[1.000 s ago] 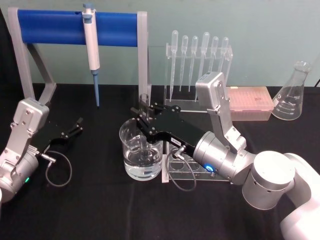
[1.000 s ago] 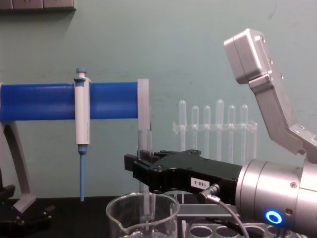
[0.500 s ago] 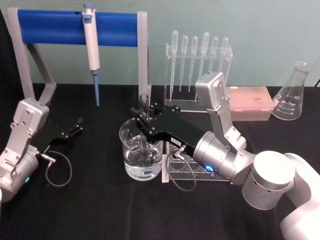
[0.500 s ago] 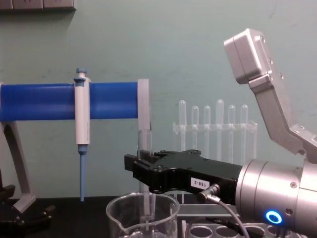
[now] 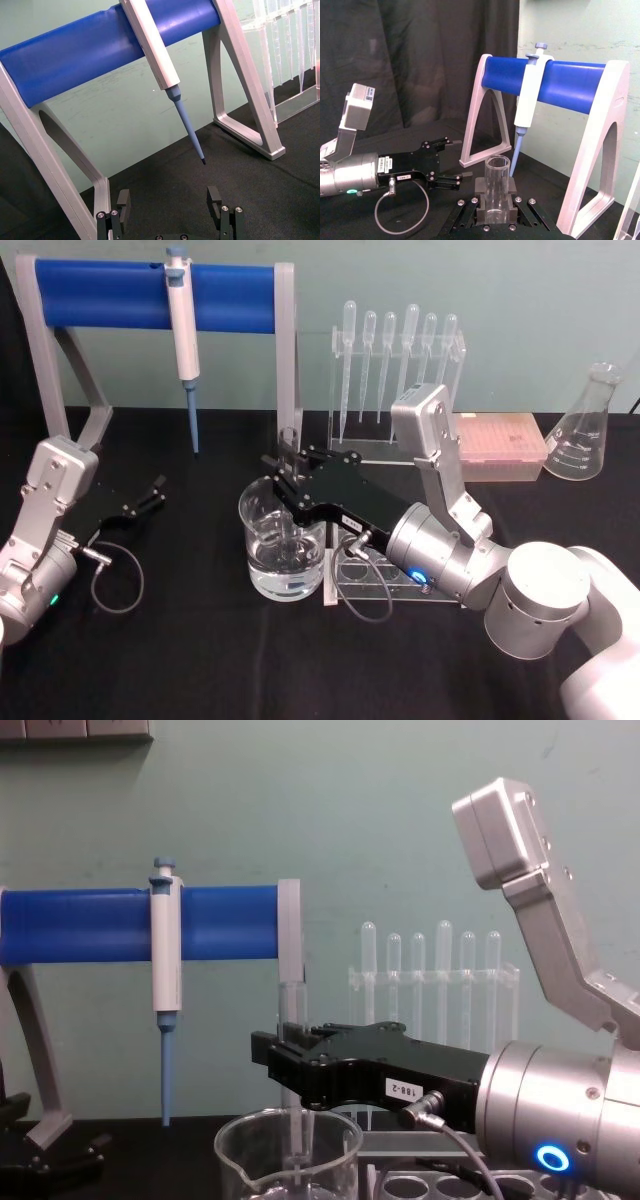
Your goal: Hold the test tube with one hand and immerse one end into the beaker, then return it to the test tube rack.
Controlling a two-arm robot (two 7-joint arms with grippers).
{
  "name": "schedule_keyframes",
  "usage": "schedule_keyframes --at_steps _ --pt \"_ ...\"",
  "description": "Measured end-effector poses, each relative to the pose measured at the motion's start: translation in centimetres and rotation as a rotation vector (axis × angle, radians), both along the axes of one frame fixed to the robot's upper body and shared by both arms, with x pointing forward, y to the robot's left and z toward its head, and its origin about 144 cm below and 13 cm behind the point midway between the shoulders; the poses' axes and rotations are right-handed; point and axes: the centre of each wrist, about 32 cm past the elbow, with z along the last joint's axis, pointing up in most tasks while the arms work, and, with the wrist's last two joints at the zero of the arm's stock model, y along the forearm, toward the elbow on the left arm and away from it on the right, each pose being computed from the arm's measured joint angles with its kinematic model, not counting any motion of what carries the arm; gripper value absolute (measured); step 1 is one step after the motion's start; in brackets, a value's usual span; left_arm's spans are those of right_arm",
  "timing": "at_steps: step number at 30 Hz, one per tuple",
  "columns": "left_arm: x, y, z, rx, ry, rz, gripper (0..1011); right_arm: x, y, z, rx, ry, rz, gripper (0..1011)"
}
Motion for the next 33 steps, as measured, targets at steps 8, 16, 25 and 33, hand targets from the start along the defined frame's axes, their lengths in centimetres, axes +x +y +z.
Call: schedule_keyframes --at_steps 8,16,25,33 --pt "0.00 0.00 0.00 0.000 0.000 0.000 1000 0.00 0.00 0.00 0.000 0.000 0.000 228" --pt "0.00 0.00 0.00 0.000 0.000 0.000 1000 0.00 0.00 0.00 0.000 0.000 0.000 228" --pt "0.00 0.00 0.00 0.000 0.000 0.000 1000 0.00 0.00 0.00 0.000 0.000 0.000 228" --pt "0.00 0.00 0.00 0.000 0.000 0.000 1000 0.00 0.00 0.00 0.000 0.000 0.000 228"
